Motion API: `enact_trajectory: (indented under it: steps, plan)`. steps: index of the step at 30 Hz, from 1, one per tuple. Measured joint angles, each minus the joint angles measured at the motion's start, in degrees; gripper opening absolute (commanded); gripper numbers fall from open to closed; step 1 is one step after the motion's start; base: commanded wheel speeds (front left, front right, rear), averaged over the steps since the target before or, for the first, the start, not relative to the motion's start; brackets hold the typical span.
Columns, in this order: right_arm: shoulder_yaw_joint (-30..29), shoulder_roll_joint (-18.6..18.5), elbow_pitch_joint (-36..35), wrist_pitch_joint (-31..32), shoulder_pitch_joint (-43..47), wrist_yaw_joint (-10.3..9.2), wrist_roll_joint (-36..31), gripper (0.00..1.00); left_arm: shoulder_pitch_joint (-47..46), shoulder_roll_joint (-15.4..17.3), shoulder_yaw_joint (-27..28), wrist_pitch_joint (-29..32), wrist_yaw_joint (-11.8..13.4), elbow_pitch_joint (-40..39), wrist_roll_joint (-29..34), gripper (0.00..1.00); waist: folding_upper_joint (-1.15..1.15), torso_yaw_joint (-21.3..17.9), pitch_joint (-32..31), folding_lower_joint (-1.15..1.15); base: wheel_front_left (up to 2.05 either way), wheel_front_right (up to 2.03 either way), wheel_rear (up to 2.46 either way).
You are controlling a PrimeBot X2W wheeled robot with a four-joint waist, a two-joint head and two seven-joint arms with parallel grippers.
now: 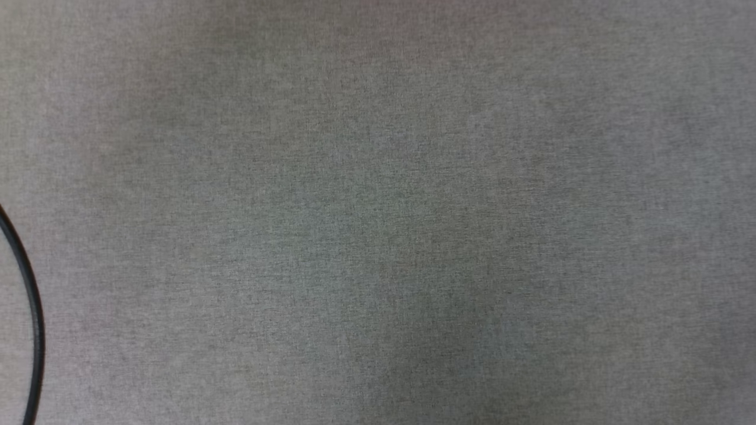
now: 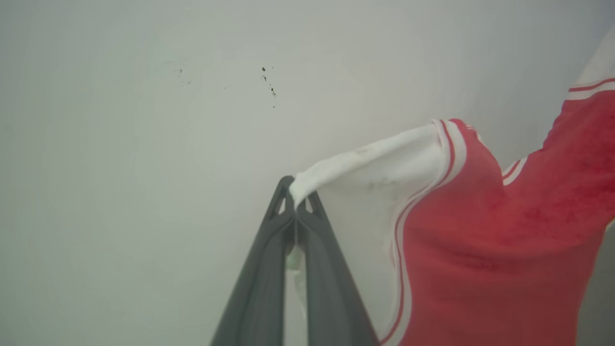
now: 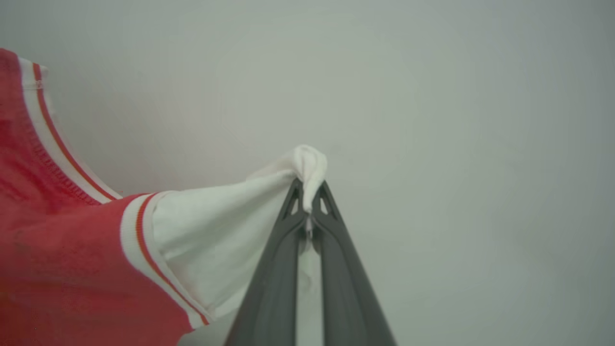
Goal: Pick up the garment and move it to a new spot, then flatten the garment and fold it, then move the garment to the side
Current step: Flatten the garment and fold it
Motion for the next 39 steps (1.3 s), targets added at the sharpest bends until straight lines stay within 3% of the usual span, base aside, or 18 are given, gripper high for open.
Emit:
enact_trajectory:
  steps: [8, 15, 27, 31, 39]
  plan:
    - [5.0, 1.9, 4.3, -3.3, -0.6, 0.00, 1.0, 0.00, -0.7, -0.3, -2.9, -2.6, -0.3, 3.8, -0.2, 0.00, 0.00, 0.1, 2.3, 0.00, 0.00, 0.00, 0.00]
    - [11.0, 3.4, 6.1, -5.8, 5.7, 0.00, 3.7, 0.00, 6.6, 0.6, -6.1, -5.6, -0.3, 4.9, -3.3, 0.00, 0.00, -0.8, 1.8, 0.00, 0.00, 0.00, 0.00]
    - [20.7, 6.3, 5.2, -12.5, 23.9, 0.00, 12.1, 0.00, 28.9, 1.2, -11.0, -13.2, -0.3, 5.1, -9.5, 0.00, 0.00, -1.6, -4.4, -0.01, 0.00, 0.00, 0.00]
    - [24.7, 6.2, 3.2, -14.2, 30.8, 0.00, 14.7, 0.00, 36.4, 3.4, -10.9, -16.6, -0.3, 4.0, -11.3, 0.00, 0.00, -1.9, -7.1, -0.01, 0.00, 0.00, 0.00]
    - [28.2, 3.0, -0.8, -16.9, 43.9, 0.00, 19.5, 0.00, 55.6, 7.2, -12.1, -19.0, 3.7, -3.0, -14.2, 0.00, 0.00, -2.3, -12.7, -0.01, 0.00, 0.00, 0.00]
